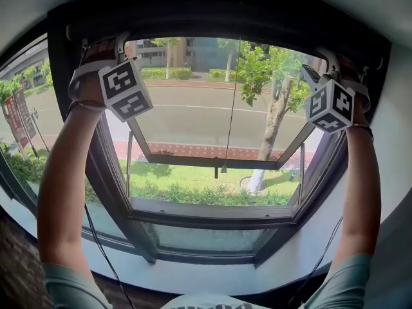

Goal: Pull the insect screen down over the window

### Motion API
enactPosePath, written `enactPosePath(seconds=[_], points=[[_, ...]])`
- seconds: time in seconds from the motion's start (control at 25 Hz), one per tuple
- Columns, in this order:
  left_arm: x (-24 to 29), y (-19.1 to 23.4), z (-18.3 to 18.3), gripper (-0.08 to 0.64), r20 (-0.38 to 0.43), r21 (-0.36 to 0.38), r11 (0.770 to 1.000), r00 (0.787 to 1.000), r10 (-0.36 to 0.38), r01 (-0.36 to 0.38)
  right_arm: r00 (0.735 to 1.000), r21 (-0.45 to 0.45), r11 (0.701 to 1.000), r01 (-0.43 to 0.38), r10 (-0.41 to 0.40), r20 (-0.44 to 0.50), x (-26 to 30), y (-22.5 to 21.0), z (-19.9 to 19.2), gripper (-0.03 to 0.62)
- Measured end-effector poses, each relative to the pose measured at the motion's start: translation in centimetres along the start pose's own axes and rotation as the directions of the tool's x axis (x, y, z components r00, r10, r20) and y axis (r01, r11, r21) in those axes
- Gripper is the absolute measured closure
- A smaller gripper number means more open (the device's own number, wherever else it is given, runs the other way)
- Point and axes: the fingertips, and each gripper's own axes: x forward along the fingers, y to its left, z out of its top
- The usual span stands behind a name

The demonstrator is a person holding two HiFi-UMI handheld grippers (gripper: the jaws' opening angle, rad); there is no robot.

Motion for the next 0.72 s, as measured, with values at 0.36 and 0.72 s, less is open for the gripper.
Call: enactPosePath(seconds=[0.36, 0.72], points=[[-0.4, -1.2, -0.1, 0.153, -0.007, 0.048, 0.997, 0.998, -0.058, 0.059, 0.998, -0.008, 0.999, -0.049, 0.049, -0.028, -0.2, 1.1, -0.2, 0.390], [-2.1, -6.6, -1.4, 0.154, -0.031, 0.090, 0.981, 0.985, -0.168, 0.170, 0.995, -0.033, 0.995, -0.096, 0.095, -0.036, -1.8, 5.7, -0.1, 0.391]])
